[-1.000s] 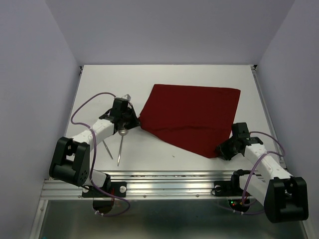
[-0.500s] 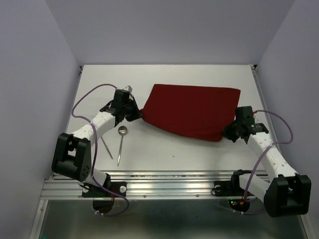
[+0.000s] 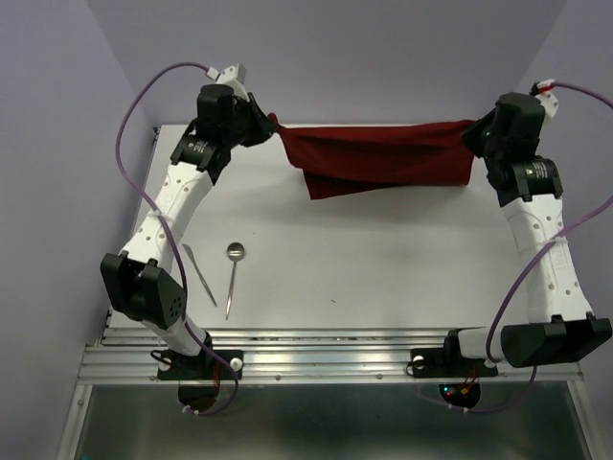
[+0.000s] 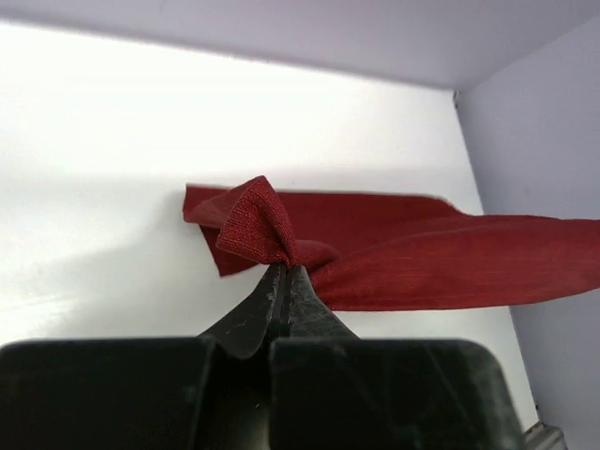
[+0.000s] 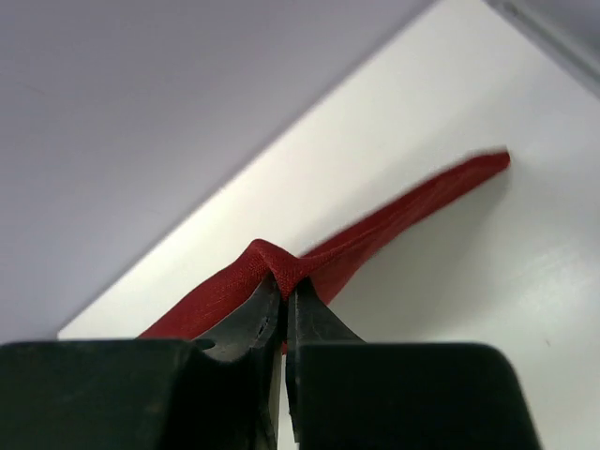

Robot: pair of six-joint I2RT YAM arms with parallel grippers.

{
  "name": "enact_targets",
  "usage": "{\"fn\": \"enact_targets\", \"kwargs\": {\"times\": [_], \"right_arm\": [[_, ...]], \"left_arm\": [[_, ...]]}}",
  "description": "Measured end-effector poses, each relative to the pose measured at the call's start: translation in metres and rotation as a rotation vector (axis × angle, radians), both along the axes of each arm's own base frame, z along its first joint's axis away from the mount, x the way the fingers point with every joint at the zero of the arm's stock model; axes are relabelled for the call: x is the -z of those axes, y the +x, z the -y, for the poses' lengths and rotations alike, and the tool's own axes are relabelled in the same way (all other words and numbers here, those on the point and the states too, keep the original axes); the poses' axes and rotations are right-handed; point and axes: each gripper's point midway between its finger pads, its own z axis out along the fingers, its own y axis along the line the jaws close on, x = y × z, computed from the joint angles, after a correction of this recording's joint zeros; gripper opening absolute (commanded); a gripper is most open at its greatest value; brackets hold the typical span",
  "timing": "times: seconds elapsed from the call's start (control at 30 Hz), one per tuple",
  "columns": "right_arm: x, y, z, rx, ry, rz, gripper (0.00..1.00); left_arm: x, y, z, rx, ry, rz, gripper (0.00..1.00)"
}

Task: Fold the napkin into a case and place the utensils inside
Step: Flatten out the crumpled napkin at the center of the board.

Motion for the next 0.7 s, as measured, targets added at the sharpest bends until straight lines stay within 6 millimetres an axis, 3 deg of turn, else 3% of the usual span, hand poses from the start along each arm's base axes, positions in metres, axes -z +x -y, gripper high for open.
{"fn": "enact_targets", "kwargs": {"times": [0.07,0.23,0.37,0.5,0.7], "right_arm": [[-0.046,-0.001,0.002,-0.014,-0.036,0.099,0.01],[-0.134,-0.017,-0.005,-0.078,-0.114,0.296,0.01],[-0.170,-0.043,-0.009,-0.114,-0.145,0.386,0.01],[-0.195,-0.069,-0.012,-0.142,-0.158,0.457,0.01],[-0.237,-0.119,-0.021,-0.210,-0.156,0.593,0.01]], "left_arm": [[-0.041,0.007,-0.007,-0.007,-0.005,0.091,0.00],[-0.104,0.007,-0.018,-0.009,0.006,0.252,0.00],[-0.135,-0.010,-0.024,-0.010,-0.005,0.326,0.00],[-0.179,-0.041,-0.032,-0.010,-0.036,0.433,0.00],[-0.266,-0.120,-0.056,-0.026,-0.105,0.677,0.00]]}}
